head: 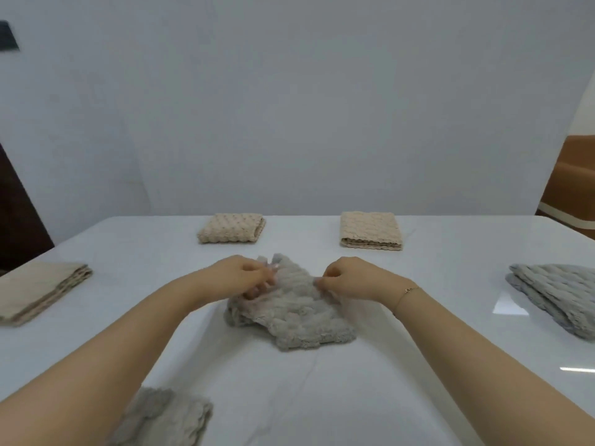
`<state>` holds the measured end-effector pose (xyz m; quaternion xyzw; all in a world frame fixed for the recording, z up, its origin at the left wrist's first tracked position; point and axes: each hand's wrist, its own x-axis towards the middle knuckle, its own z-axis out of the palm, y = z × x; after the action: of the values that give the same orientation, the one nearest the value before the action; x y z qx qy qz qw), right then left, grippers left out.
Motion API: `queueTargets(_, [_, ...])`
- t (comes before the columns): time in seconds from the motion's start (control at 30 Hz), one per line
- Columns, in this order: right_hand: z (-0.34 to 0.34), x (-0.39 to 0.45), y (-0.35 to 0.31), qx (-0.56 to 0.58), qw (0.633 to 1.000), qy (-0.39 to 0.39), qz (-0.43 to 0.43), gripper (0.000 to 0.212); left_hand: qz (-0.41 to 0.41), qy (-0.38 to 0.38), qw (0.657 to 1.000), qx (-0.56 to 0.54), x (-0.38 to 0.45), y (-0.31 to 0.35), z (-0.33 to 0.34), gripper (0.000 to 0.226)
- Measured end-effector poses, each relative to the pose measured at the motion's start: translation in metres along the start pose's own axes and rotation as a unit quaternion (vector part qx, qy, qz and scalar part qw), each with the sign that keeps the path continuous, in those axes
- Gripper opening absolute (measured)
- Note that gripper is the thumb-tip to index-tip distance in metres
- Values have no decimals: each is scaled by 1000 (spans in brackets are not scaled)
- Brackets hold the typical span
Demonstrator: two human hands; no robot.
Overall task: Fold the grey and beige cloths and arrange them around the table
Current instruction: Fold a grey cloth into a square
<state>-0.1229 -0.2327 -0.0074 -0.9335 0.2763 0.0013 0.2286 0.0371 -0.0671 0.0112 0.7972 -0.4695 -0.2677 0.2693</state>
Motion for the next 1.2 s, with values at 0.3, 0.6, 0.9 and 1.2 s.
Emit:
queueTargets(0.3, [23,45,-16,130,991,-13,-22,32,-45,163,975,-147,27,-67,21,50])
queueTargets(0.6, [20,49,-8,435,896,-84,43,36,12,139,908,-396,19,-65,14,25])
queueTargets(0.9, [26,33,-21,562,820,-108,-6,33,76,172,842,-506,12,-63,8,37])
queueTargets(1.2, [48,42,-34,507,859,-35,-57,30,106,166,837,-511,11,-62,3,41])
